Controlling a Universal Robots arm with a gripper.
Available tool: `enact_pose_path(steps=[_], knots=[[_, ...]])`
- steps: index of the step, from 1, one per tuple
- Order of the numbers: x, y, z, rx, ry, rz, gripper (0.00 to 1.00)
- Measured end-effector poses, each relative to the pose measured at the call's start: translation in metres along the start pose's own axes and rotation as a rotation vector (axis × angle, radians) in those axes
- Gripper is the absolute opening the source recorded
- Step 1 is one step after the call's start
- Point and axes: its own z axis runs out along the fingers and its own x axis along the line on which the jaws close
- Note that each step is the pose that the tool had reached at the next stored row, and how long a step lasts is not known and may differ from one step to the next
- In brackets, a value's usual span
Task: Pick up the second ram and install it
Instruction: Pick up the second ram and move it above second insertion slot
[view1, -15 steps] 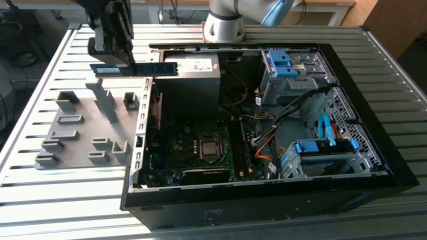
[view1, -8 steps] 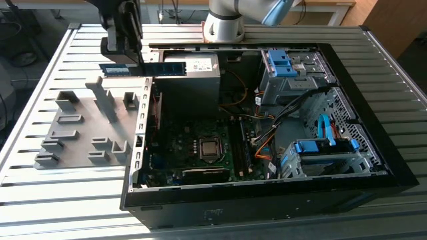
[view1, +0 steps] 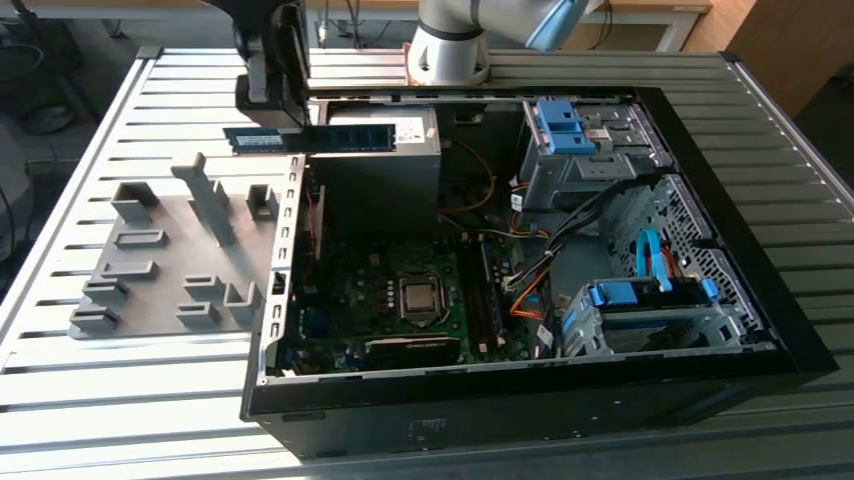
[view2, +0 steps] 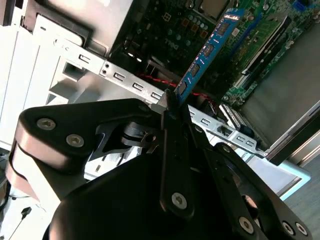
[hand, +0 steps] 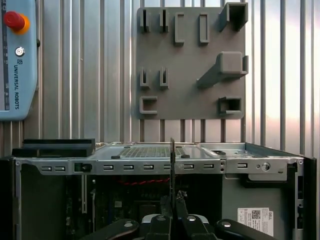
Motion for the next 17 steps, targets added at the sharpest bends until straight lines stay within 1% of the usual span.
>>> enact_pose_path(steps=[17], knots=[[-0.0006,-0.0367,0.001,0.0002,0.0,0.0,0.14]])
